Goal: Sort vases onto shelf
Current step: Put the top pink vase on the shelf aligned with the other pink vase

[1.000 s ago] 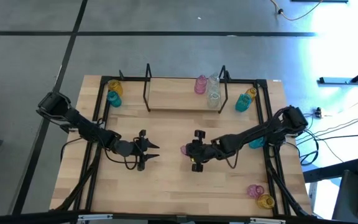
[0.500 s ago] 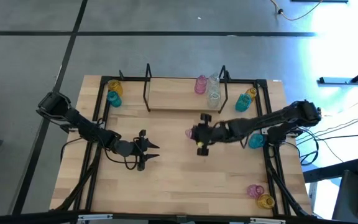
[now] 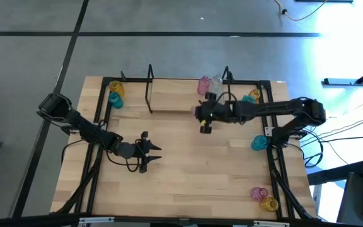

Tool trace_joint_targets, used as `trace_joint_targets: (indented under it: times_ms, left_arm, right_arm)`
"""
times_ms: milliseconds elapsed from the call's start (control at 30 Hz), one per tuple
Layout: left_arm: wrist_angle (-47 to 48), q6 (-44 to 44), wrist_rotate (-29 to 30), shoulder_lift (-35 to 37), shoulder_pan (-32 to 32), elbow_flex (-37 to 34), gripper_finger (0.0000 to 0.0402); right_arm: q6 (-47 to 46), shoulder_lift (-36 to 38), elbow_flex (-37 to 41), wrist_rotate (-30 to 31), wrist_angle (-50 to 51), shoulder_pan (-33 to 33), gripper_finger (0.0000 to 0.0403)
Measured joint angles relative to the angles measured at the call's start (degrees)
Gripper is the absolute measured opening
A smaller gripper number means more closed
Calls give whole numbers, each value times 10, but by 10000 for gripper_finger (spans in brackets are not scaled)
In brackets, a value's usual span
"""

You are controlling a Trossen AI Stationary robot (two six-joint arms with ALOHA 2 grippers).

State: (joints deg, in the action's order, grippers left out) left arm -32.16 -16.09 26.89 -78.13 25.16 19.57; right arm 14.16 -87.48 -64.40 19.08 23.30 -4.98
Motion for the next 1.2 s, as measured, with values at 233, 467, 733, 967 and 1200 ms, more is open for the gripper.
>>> trace_joint_targets:
  times_ms: [233,467,733,967,1200]
  left_arm:
    - [0,0,0,0,0,0,162]
    - [1,3,1,0,0,0,162]
    - [2,3,5,0,0,0,162]
    - [2,3,7,0,0,0,162]
    - [2,3,7,0,0,0,162]
  right_arm:
    - [68,-7,0,-97,4,-68,124]
    - [91,-20,0,-111,-7,-123,124]
    - [104,-32,0,-113,-24,-164,124]
    - [106,-32,0,-133,-39,-179,124]
    - [103,-36,0,-151,-39,-192,124]
